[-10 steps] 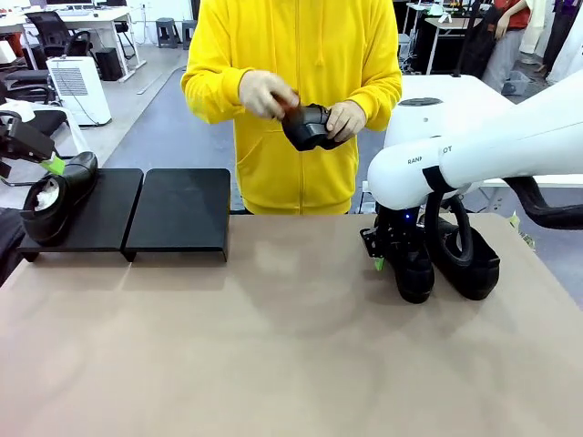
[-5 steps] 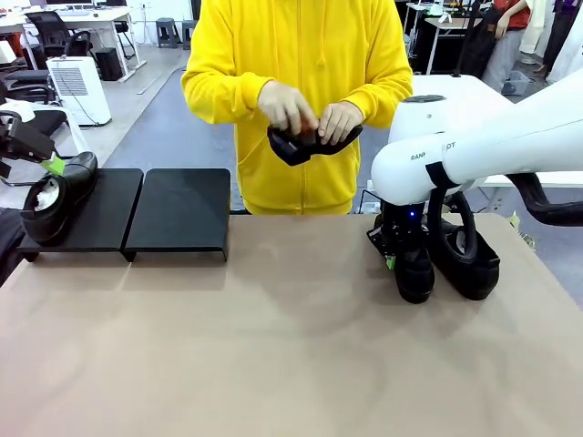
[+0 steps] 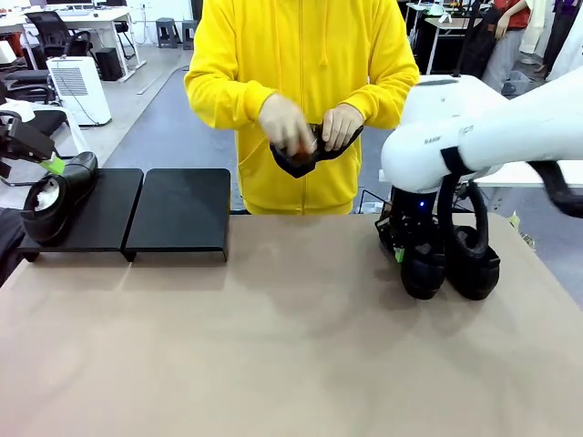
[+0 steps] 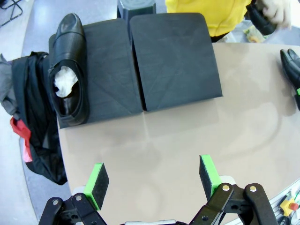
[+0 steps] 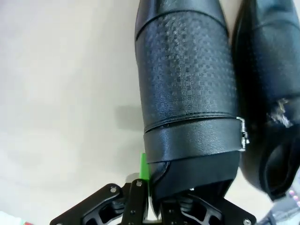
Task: Organize the shoes by placing them on the stand.
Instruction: Pick up one Shoe and place it in the middle of the table.
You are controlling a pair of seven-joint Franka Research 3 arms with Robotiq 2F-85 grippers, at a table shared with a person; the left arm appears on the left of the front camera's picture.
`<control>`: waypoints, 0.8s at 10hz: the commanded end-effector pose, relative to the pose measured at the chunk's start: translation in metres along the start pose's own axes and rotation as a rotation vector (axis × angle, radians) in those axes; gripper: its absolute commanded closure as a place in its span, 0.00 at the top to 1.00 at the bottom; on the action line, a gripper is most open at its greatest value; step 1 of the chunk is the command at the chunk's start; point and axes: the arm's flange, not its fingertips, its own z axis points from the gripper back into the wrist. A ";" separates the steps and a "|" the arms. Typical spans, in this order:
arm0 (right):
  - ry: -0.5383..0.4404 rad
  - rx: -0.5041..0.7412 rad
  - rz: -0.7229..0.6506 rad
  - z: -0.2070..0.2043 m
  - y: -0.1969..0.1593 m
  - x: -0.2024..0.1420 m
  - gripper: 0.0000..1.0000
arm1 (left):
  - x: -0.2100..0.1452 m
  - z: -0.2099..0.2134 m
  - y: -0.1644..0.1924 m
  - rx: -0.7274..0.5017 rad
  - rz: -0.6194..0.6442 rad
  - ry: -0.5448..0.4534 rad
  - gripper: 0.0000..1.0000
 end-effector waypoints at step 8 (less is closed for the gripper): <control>-0.057 0.138 -0.022 0.067 0.024 -0.079 0.00 | -0.002 -0.002 0.001 -0.015 0.004 -0.014 1.00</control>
